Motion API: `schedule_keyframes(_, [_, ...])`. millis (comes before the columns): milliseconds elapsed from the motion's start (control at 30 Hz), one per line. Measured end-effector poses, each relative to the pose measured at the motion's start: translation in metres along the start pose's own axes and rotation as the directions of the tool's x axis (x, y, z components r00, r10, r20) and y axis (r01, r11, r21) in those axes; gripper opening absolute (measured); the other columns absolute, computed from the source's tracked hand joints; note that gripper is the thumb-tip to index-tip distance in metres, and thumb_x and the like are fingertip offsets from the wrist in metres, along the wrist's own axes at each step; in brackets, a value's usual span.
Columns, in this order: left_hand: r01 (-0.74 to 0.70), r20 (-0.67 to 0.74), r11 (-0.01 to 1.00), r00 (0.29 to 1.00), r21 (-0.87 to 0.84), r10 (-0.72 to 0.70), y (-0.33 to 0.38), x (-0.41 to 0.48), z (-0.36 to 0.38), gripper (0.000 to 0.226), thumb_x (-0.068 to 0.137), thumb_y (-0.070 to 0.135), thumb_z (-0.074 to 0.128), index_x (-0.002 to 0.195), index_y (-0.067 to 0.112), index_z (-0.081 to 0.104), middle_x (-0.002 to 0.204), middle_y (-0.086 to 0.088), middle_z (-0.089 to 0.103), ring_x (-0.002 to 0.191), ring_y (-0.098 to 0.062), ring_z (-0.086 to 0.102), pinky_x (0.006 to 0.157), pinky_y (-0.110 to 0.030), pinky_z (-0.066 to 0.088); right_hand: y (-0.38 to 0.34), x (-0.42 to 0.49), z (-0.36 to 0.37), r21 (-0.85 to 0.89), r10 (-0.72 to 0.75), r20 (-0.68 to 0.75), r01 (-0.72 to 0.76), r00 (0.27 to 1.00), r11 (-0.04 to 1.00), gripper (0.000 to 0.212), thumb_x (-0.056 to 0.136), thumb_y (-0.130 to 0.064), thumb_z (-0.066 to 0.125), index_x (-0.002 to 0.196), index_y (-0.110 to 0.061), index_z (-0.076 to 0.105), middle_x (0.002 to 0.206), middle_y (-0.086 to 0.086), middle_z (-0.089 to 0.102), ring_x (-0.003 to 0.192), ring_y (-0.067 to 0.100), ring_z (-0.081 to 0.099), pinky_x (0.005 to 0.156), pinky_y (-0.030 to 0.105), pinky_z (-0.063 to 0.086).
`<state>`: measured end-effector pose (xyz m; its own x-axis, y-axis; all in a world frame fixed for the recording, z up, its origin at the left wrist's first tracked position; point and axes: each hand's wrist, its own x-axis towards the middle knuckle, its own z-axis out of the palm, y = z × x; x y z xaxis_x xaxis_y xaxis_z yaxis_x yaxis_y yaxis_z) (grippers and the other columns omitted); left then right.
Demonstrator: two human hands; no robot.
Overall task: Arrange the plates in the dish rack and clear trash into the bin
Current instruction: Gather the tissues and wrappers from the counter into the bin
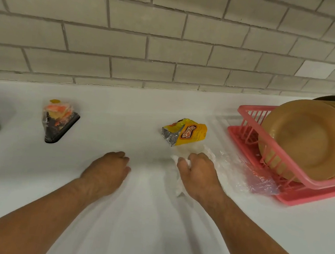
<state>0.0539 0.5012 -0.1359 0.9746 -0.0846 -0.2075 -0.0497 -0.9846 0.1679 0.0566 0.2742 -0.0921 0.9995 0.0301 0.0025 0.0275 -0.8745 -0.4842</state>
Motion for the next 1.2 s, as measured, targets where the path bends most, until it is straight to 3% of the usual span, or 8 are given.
schedule_keyframes(133, [0.003,-0.144,0.958,0.989,-0.288,-0.046,0.01,0.0,-0.007,0.044,0.103,0.034,0.029,0.121,0.007,0.06,0.124,-0.006,0.06,0.113,-0.024,0.057,0.097,-0.028,0.042,0.005,-0.007,0.0,0.004,-0.015,0.099,0.015,0.995,1.0,0.01,0.094,-0.016,0.05,0.085,-0.013,0.054,0.088,0.004,0.056,0.069,0.016,0.052,0.049,0.021,0.035])
schedule_keyframes(267, [-0.037,-0.279,0.78,0.943,-0.624,-0.179,0.026,-0.005,-0.034,0.039,0.101,0.038,0.037,0.11,0.012,0.066,0.108,-0.006,0.066,0.093,-0.026,0.064,0.082,-0.031,0.052,0.008,-0.01,-0.003,0.039,-0.009,0.095,0.005,0.995,0.999,0.028,0.086,0.005,0.043,0.082,-0.021,0.05,0.08,-0.001,0.053,0.07,0.018,0.054,0.047,0.02,0.033])
schedule_keyframes(433, [-0.107,-0.429,0.829,0.888,-0.548,-0.169,0.021,-0.001,-0.053,0.037,0.101,0.032,0.037,0.108,0.01,0.066,0.104,-0.002,0.067,0.094,-0.025,0.062,0.088,-0.03,0.046,0.007,-0.013,-0.005,0.113,-0.04,0.054,0.034,0.998,0.993,0.017,0.089,-0.004,0.042,0.101,-0.014,0.049,0.088,0.003,0.058,0.08,0.023,0.057,0.063,0.032,0.047])
schedule_keyframes(700, [0.183,-0.075,0.974,0.978,-0.132,-0.194,-0.013,-0.022,-0.033,0.048,0.079,0.064,0.06,0.105,0.024,0.057,0.101,0.002,0.054,0.079,-0.015,0.059,0.066,-0.025,0.046,0.011,-0.015,0.003,0.032,-0.002,0.081,0.0,0.997,0.999,0.036,0.094,-0.056,0.044,0.081,-0.024,0.053,0.075,-0.006,0.054,0.079,0.019,0.057,0.063,0.03,0.043])
schedule_keyframes(800, [0.158,-0.028,0.986,0.987,0.043,-0.157,-0.018,-0.028,-0.012,0.051,0.087,0.062,0.049,0.111,0.017,0.053,0.106,-0.001,0.047,0.092,-0.018,0.052,0.074,-0.028,0.043,0.014,-0.016,0.009,-0.051,-0.023,0.069,0.026,0.997,0.998,0.038,0.1,-0.048,0.036,0.076,-0.023,0.05,0.071,-0.004,0.052,0.079,0.02,0.054,0.065,0.028,0.039])
schedule_keyframes(933, [0.054,-0.148,0.998,0.987,-0.036,-0.059,-0.017,-0.031,0.008,0.033,0.098,0.043,0.043,0.082,0.015,0.048,0.086,0.003,0.042,0.076,-0.016,0.05,0.066,-0.025,0.036,0.016,-0.021,0.011,-0.075,-0.065,0.11,0.074,0.992,0.994,0.036,0.102,-0.042,0.036,0.099,-0.016,0.06,0.089,0.003,0.063,0.085,0.023,0.06,0.069,0.03,0.044])
schedule_keyframes(1067, [-0.042,-0.248,0.998,0.968,-0.046,0.029,-0.01,-0.029,0.014,0.03,0.101,0.033,0.041,0.084,0.009,0.051,0.084,-0.001,0.048,0.073,-0.016,0.048,0.066,-0.025,0.034,0.026,-0.023,-0.001,-0.084,-0.049,0.116,0.059,0.992,0.995,0.022,0.101,-0.018,0.04,0.109,-0.016,0.061,0.106,0.002,0.063,0.089,0.019,0.058,0.073,0.029,0.048])
schedule_keyframes(1200, [-0.052,-0.29,0.98,0.957,-0.192,-0.006,0.015,-0.018,0.002,0.029,0.1,0.037,0.038,0.089,0.011,0.044,0.072,-0.003,0.055,0.068,-0.023,0.054,0.063,-0.03,0.041,0.045,-0.025,-0.026,-0.032,-0.025,0.085,0.027,0.996,0.999,0.043,0.092,0.0,0.042,0.127,-0.02,0.058,0.114,0.002,0.062,0.099,0.02,0.06,0.082,0.028,0.051])
